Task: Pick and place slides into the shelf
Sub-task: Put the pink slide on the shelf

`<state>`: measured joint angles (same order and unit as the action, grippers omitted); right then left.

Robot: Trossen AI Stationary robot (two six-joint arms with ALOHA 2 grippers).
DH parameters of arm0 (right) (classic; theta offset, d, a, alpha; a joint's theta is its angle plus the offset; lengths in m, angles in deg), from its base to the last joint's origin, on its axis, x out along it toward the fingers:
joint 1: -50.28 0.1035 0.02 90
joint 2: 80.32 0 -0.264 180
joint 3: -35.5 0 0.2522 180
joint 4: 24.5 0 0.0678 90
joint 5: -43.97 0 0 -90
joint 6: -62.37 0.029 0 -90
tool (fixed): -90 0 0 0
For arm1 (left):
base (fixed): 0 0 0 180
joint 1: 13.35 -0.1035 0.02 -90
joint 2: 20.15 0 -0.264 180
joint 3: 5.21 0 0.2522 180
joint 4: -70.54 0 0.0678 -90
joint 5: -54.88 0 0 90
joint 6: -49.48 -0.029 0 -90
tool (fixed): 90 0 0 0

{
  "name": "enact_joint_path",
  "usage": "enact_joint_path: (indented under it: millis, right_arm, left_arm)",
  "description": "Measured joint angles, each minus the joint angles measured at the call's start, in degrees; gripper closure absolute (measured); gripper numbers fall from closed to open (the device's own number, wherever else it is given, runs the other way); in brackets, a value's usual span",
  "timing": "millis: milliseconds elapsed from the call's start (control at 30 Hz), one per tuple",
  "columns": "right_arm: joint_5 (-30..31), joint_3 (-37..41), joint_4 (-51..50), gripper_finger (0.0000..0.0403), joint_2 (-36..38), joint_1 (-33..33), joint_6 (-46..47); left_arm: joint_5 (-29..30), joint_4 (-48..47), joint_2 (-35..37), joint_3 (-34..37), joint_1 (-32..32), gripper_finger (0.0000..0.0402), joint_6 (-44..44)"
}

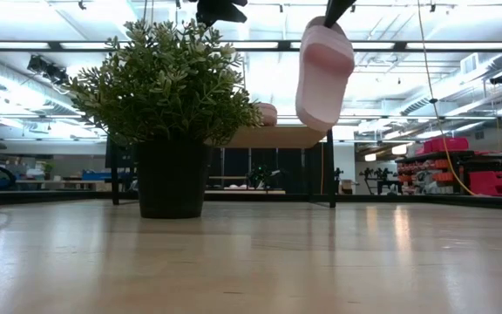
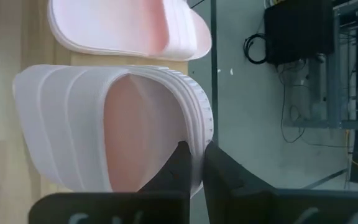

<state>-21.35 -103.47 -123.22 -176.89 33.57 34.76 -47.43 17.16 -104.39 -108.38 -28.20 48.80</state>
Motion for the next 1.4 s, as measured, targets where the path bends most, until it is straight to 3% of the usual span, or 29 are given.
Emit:
enact_joint_path:
  millis: [400,833,1400]
  right_arm:
    - [0.82,0.01,4.07,0.0382,-6.11,-1.02,-6.05]
    - [2.14,-5.39,11.70,0.0383,-5.78,-3.54,-7.61]
    - [1.74,-4.50,11.95,0.0383,-7.94,-5.31,-11.46]
  left_arm:
    - [0.02,-0.02,0.00,0.00,-0.76,0.0227,-1.23]
    - [0.00,-0.11,-0.01,-0.01,-0.74,0.0227,-1.06]
    - [0.00,-0.34,-0.02,-0.02,-0.74,0.0229,-1.03]
